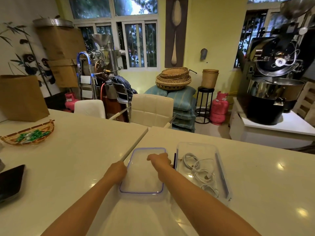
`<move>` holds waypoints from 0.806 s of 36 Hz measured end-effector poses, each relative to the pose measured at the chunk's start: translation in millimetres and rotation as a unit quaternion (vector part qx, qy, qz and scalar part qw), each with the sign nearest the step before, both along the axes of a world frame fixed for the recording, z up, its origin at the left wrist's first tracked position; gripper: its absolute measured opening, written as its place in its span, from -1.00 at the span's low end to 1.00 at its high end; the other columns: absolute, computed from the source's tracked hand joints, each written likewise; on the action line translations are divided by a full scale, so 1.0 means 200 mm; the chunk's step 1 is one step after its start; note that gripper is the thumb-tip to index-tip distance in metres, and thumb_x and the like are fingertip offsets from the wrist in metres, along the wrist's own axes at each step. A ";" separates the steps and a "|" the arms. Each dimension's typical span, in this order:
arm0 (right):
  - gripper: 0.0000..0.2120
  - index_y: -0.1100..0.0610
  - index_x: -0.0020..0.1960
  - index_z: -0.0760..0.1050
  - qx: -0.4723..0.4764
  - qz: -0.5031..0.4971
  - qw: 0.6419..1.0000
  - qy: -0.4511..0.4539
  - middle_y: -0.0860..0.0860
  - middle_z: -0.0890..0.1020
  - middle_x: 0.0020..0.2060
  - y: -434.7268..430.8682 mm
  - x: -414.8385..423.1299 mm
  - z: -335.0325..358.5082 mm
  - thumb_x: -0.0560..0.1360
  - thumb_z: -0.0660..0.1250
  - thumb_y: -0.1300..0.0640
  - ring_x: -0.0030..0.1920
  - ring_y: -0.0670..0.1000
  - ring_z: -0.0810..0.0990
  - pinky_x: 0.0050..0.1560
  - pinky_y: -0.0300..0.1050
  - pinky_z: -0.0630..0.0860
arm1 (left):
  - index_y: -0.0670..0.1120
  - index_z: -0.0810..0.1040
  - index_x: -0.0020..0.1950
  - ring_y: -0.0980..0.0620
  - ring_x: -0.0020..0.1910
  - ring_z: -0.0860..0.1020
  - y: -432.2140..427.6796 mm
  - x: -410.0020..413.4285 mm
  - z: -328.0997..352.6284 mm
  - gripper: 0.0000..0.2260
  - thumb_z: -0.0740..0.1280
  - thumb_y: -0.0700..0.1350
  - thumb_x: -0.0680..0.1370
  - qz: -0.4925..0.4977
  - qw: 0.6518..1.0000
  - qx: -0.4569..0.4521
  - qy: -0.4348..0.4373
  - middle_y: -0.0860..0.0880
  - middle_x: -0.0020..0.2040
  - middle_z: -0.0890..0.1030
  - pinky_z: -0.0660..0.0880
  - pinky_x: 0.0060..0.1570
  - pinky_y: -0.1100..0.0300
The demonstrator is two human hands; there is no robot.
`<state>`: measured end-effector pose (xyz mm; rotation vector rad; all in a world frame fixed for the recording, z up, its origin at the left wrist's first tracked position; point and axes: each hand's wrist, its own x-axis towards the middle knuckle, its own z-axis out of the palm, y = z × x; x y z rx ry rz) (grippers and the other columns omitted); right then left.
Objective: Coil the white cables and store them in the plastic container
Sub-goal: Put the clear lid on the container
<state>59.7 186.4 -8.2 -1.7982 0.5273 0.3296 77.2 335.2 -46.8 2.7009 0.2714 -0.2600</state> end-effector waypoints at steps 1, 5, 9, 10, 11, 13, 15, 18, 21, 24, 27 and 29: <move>-0.35 0.20 0.42 0.03 0.009 -0.001 1.000 -0.004 0.18 0.25 0.37 0.00 0.00 0.01 0.45 0.26 0.10 0.33 0.18 0.23 0.27 0.01 0.33 | -0.34 0.48 0.07 -0.22 0.04 0.54 0.00 0.00 0.00 -0.72 0.03 -0.29 0.54 0.015 0.999 -0.044 -0.004 -0.29 0.10 0.56 0.43 -0.13 0.10; -0.32 0.20 0.43 -0.01 0.044 -0.005 0.999 -0.024 0.19 0.25 0.38 -0.02 0.02 0.06 0.45 0.28 0.14 0.34 0.20 0.25 0.34 0.09 0.30 | -0.22 0.46 -0.31 -0.07 -0.38 0.40 0.01 0.01 0.04 -0.77 0.10 -0.32 0.50 0.052 0.976 -0.211 -0.028 -0.19 -0.32 0.47 0.32 -0.32 0.15; -0.37 0.21 0.41 0.04 0.055 -0.008 0.997 -0.061 0.19 0.28 0.36 -0.06 0.04 0.13 0.45 0.28 0.15 0.33 0.21 0.26 0.31 0.08 0.33 | -0.21 0.43 -0.32 -0.05 -0.33 0.35 0.01 0.02 0.08 -0.84 0.19 -0.33 0.45 0.062 0.966 -0.240 -0.068 -0.18 -0.32 0.43 0.24 -0.34 0.17; -0.38 0.22 0.40 0.07 0.055 -0.011 0.996 -0.067 0.19 0.29 0.35 -0.08 0.05 0.15 0.45 0.28 0.15 0.32 0.20 0.28 0.28 0.05 0.35 | -0.20 0.42 -0.35 -0.04 -0.32 0.32 0.00 0.02 0.09 -0.84 0.20 -0.34 0.44 0.057 0.966 -0.239 -0.082 -0.18 -0.33 0.42 0.20 -0.36 0.17; -0.40 0.23 0.39 0.09 0.054 -0.010 0.996 -0.073 0.19 0.31 0.34 -0.09 0.05 0.17 0.44 0.28 0.15 0.31 0.20 0.29 0.22 0.02 0.36 | -0.18 0.41 -0.37 -0.03 -0.33 0.31 -0.01 0.03 0.11 -0.82 0.19 -0.34 0.42 0.053 0.966 -0.231 -0.099 -0.18 -0.35 0.41 0.17 -0.39 0.17; -0.43 0.23 0.37 0.14 0.062 -0.006 0.994 -0.085 0.19 0.34 0.31 -0.13 0.05 0.19 0.44 0.28 0.15 0.30 0.20 0.31 0.09 -0.02 0.35 | -0.16 0.38 -0.44 -0.03 -0.38 0.29 -0.03 0.02 0.14 -0.77 0.19 -0.34 0.42 0.046 0.964 -0.223 -0.135 -0.15 -0.42 0.39 0.14 -0.41 0.16; -0.48 0.23 0.33 0.22 0.070 -0.005 0.991 -0.110 0.19 0.38 0.28 -0.16 0.04 0.22 0.43 0.30 0.16 0.27 0.20 0.34 0.05 -0.03 0.34 | -0.16 0.39 -0.47 -0.04 -0.42 0.31 -0.06 -0.01 0.19 -0.73 0.19 -0.32 0.44 0.043 0.959 -0.225 -0.168 -0.13 -0.45 0.39 0.17 -0.42 0.16; -0.55 0.23 0.26 0.33 0.070 -0.015 0.984 -0.165 0.18 0.45 0.21 -0.24 0.02 0.27 0.41 0.32 0.18 0.15 0.14 0.42 0.00 -0.07 0.34 | -0.18 0.46 -0.40 -0.06 -0.36 0.36 -0.13 -0.05 0.28 -0.74 0.16 -0.30 0.49 0.019 0.946 -0.239 -0.217 -0.15 -0.39 0.41 0.23 -0.36 0.16; -0.55 0.24 0.28 0.31 0.094 -0.028 0.974 -0.206 0.09 0.45 0.11 -0.34 -0.02 0.31 0.42 0.31 0.21 0.04 0.04 0.37 0.00 -0.09 0.30 | -0.12 0.42 -0.46 0.00 -0.42 0.32 -0.23 -0.13 0.37 -0.67 0.15 -0.29 0.51 -0.016 0.930 -0.260 -0.258 -0.07 -0.46 0.38 0.22 -0.38 0.21; -0.74 0.20 0.09 0.37 0.110 -0.050 0.966 -0.229 0.06 0.43 0.02 -0.48 -0.07 0.32 0.42 0.29 0.25 0.00 0.02 0.36 -0.01 -0.09 0.27 | -0.15 0.54 -0.38 0.10 -0.46 0.35 -0.34 -0.21 0.42 -0.69 0.16 -0.28 0.53 -0.043 0.915 -0.288 -0.278 0.04 -0.50 0.41 0.27 -0.46 0.34; -0.80 0.13 0.00 0.35 0.123 -0.074 0.960 -0.242 0.01 0.41 -0.07 -0.62 -0.14 0.29 0.42 0.28 0.28 0.01 0.01 0.35 -0.01 -0.09 0.25 | -0.20 0.62 -0.13 0.08 -0.31 0.49 -0.46 -0.27 0.42 -0.77 0.17 -0.24 0.55 -0.075 0.906 -0.315 -0.273 -0.02 -0.33 0.55 0.39 -0.34 0.37; -0.79 0.13 0.01 0.37 0.126 -0.093 0.958 -0.239 0.01 0.42 -0.04 -0.70 -0.17 0.25 0.41 0.29 0.29 0.02 0.03 0.36 -0.01 -0.09 0.27 | -0.11 0.59 -0.22 0.13 -0.33 0.50 -0.53 -0.30 0.40 -0.75 0.17 -0.23 0.55 -0.097 0.904 -0.311 -0.275 0.01 -0.35 0.56 0.38 -0.37 0.45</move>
